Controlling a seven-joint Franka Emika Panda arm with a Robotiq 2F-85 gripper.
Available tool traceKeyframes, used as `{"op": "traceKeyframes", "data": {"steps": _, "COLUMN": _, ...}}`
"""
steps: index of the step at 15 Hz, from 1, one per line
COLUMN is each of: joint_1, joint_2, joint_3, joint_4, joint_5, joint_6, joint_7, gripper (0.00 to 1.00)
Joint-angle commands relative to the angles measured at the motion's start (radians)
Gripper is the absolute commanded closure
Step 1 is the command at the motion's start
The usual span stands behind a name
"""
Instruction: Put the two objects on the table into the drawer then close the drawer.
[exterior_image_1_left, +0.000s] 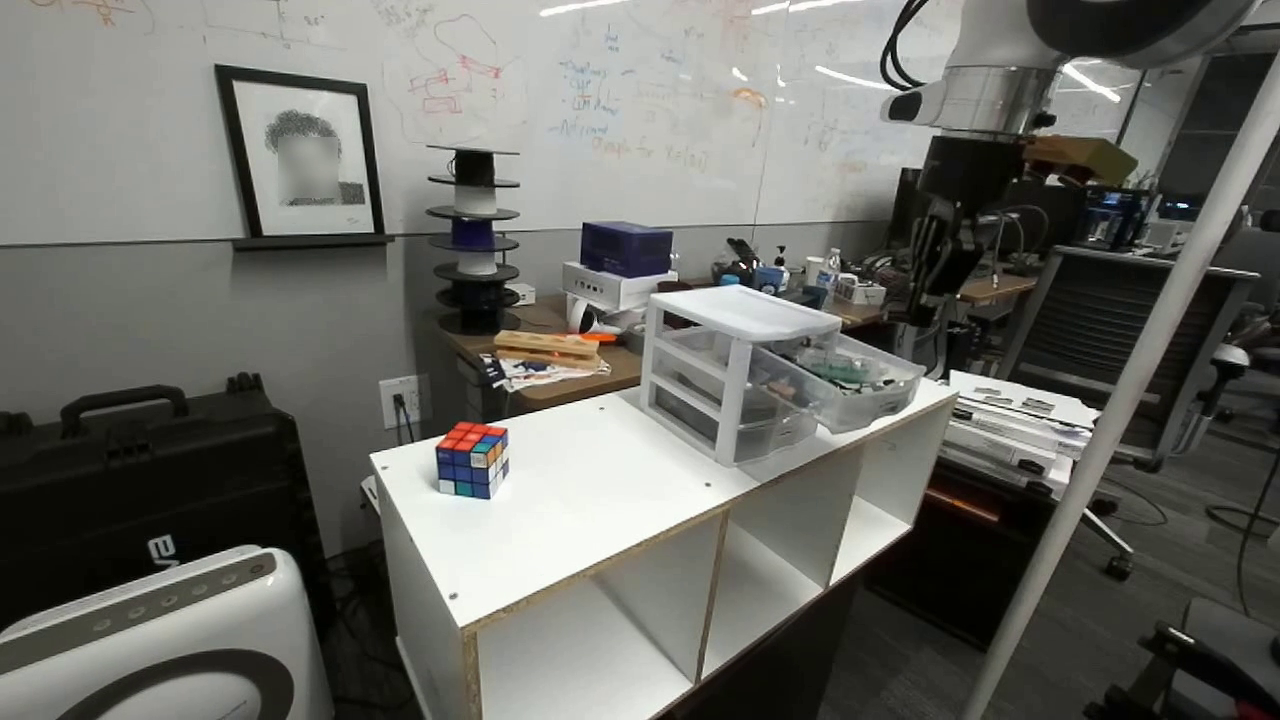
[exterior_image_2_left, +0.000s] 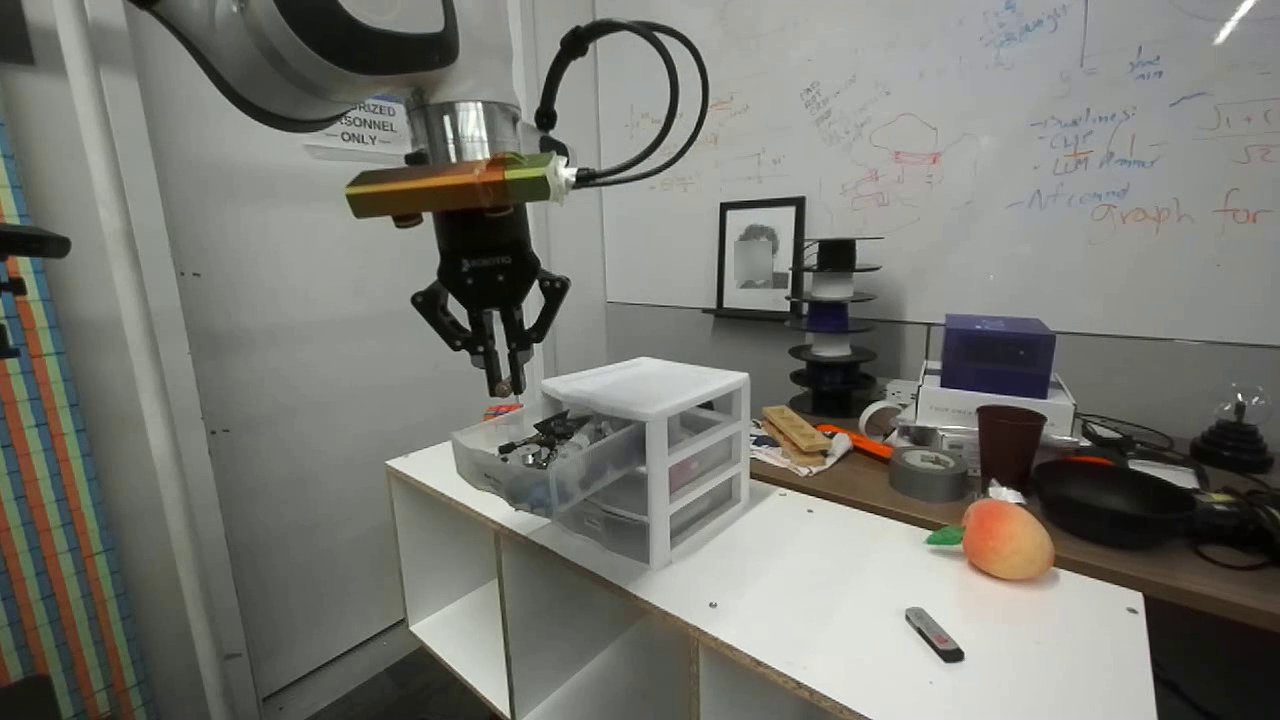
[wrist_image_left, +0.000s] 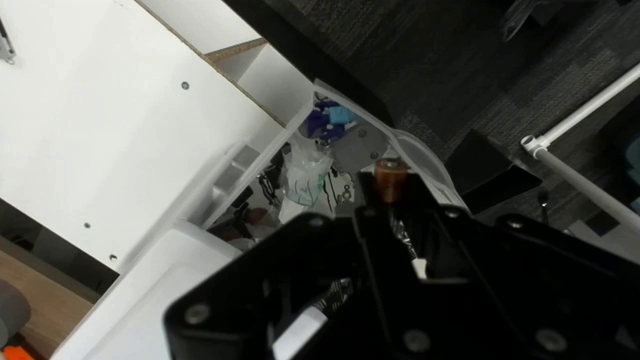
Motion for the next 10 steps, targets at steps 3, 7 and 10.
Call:
{"op": "traceKeyframes", "data": {"steps": 3, "joint_1": 0.015, "joint_2": 0.082, "joint_3": -0.017, "joint_4": 0.059, "joint_5": 0.052, "joint_6": 0.042, "joint_7": -0.010, "gripper": 0.91}}
{"op": "traceKeyframes", "data": {"steps": 7, "joint_1": 0.021, "joint_2": 0.160, "joint_3": 0.000, "joint_4": 0.119, "joint_5": 0.078, "joint_6": 0.087, "joint_7": -0.004, "gripper": 0.92}}
{"op": "traceKeyframes", "data": {"steps": 10, "joint_1": 0.016, "joint_2": 0.211, "joint_3": 0.011, "joint_4": 0.163, "joint_5": 0.067, "joint_6": 0.066, "joint_7": -0.003, "gripper": 0.89}}
